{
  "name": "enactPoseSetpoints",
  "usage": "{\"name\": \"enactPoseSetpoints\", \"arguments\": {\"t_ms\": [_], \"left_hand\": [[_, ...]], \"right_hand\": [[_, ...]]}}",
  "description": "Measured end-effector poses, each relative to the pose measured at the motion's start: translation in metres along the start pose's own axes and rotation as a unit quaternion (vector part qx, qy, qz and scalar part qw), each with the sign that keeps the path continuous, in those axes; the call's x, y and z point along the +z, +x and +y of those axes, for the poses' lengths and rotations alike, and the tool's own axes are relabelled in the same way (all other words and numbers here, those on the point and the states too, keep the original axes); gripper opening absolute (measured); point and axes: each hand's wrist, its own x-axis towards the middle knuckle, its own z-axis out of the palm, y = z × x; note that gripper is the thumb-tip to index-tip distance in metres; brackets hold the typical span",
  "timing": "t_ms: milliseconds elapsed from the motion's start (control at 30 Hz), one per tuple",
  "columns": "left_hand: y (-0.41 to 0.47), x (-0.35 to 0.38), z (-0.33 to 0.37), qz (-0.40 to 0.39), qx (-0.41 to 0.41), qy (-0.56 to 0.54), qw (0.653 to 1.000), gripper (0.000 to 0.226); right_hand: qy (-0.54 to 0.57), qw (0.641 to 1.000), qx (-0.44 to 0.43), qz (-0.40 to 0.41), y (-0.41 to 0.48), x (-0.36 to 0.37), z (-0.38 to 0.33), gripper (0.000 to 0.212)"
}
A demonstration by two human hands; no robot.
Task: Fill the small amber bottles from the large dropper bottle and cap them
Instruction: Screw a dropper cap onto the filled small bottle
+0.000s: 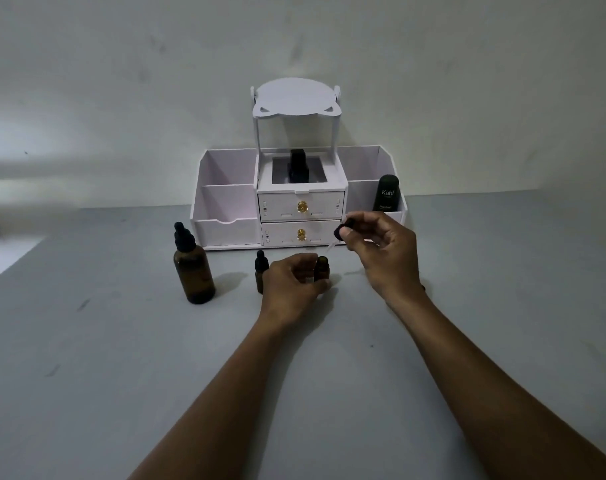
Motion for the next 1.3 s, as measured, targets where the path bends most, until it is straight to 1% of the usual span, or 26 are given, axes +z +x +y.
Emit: {"name": "enactPoseSetpoints", "arguments": {"t_ms": [133,200,333,533,700,867,967,1000,1067,1167,1233,1300], "left_hand": [[0.001,-0.001,-0.004,-0.003,0.028,0.019,0.999,0.046],[0.000,-0.001,-0.004,-0.002,0.039,0.024,0.999,0.043],[-0.006,-0.001,-0.003,0.000,0.052,0.002,0.999,0.033],[-0.005,0.000,-0.003,0.001,0.055,-0.003,0.998,0.032],[-0.005,0.001,-0.004,0.001,0.062,0.000,0.998,0.033],[-0.002,0.000,-0.006,0.003,0.077,0.004,0.997,0.032],[-0.002,0.000,-0.006,0.005,0.071,0.003,0.997,0.029],[-0.002,0.000,-0.005,0.003,0.068,0.003,0.998,0.029],[-0.003,0.001,-0.004,-0.001,0.057,-0.002,0.998,0.033],[-0.003,0.001,-0.004,-0.002,0.049,-0.010,0.999,0.033],[-0.004,0.001,-0.004,-0.003,0.052,-0.006,0.999,0.032],[-0.005,0.002,-0.003,-0.001,0.051,-0.014,0.999,0.031]], "right_hand": [[0.003,0.999,0.001,-0.037,-0.001,0.003,0.005,0.023],[-0.013,0.998,-0.008,-0.059,-0.003,0.004,0.007,0.022],[-0.046,0.994,-0.023,-0.100,-0.010,0.014,0.012,0.020],[-0.065,0.994,-0.037,-0.079,-0.013,0.021,0.016,0.019],[-0.087,0.989,-0.063,-0.106,-0.014,0.020,0.014,0.029],[-0.077,0.991,-0.046,-0.096,-0.012,0.020,0.017,0.029],[-0.054,0.994,-0.028,-0.089,-0.013,0.021,0.018,0.039],[-0.040,0.995,-0.020,-0.089,-0.013,0.021,0.018,0.038],[-0.022,0.996,-0.016,-0.089,-0.012,0.020,0.020,0.030],[-0.047,0.995,-0.027,-0.079,-0.011,0.019,0.022,0.023],[-0.037,0.997,-0.021,-0.065,-0.011,0.020,0.023,0.018],[-0.020,0.998,-0.017,-0.060,-0.012,0.022,0.024,0.021]]}}
